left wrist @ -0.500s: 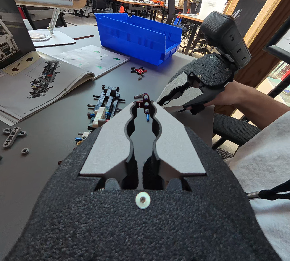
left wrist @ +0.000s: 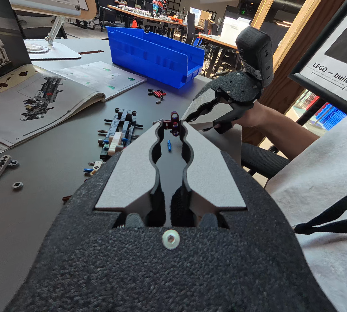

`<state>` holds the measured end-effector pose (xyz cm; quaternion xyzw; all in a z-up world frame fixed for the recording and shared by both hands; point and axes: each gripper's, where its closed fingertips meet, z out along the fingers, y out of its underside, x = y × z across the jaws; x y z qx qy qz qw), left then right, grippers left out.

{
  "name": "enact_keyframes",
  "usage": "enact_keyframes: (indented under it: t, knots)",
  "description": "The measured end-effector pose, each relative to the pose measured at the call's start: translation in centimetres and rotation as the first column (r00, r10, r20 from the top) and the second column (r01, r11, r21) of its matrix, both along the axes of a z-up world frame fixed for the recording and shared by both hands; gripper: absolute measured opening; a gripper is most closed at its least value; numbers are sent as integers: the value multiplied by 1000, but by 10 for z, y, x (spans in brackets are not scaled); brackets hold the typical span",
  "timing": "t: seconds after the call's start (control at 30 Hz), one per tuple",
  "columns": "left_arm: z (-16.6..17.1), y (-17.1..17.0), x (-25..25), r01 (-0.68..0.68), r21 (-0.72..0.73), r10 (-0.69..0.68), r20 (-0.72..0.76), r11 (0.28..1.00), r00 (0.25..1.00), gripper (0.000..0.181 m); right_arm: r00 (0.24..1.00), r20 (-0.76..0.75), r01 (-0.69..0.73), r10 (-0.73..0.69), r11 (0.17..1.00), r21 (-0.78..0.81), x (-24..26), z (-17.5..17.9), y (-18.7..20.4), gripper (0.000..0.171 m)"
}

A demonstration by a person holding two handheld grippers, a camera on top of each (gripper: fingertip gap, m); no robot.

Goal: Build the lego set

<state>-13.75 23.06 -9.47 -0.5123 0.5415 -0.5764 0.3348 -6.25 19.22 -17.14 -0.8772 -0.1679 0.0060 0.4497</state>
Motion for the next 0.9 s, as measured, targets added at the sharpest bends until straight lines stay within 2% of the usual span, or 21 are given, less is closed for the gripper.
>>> enact_keyframes:
  t: [0.07,0.17,0.3,0.47,0.57,0.7,0.8,0.9]
  knots:
    - [6,5,-2,3,-58,-2,29,998,1000,14,997,39,-75,72,993,92,0,16,6,3]
    - [13,11,-7,19,-130,-10,67,991,998,14,964,96,-263,247,937,231,-12,36,19,3]
    - [20,19,-15,34,-207,-12,106,978,994,14,902,-25,-417,431,885,207,-36,50,40,3]
    - [23,38,-30,1,-226,30,132,974,991,14,738,-182,-641,650,759,111,-61,68,61,3]
    - [25,49,-35,5,-290,39,145,957,989,14,635,-295,-729,714,680,77,-75,72,71,3]
    - [23,49,-33,27,-320,21,143,947,989,14,529,-319,-809,786,581,91,-89,85,81,2]
    - [25,51,-34,50,-356,7,158,933,987,14,479,-401,-829,781,553,88,-95,95,80,2]
    - [26,41,-34,124,-364,-63,173,923,983,14,440,-392,-853,808,513,100,-98,92,75,2]
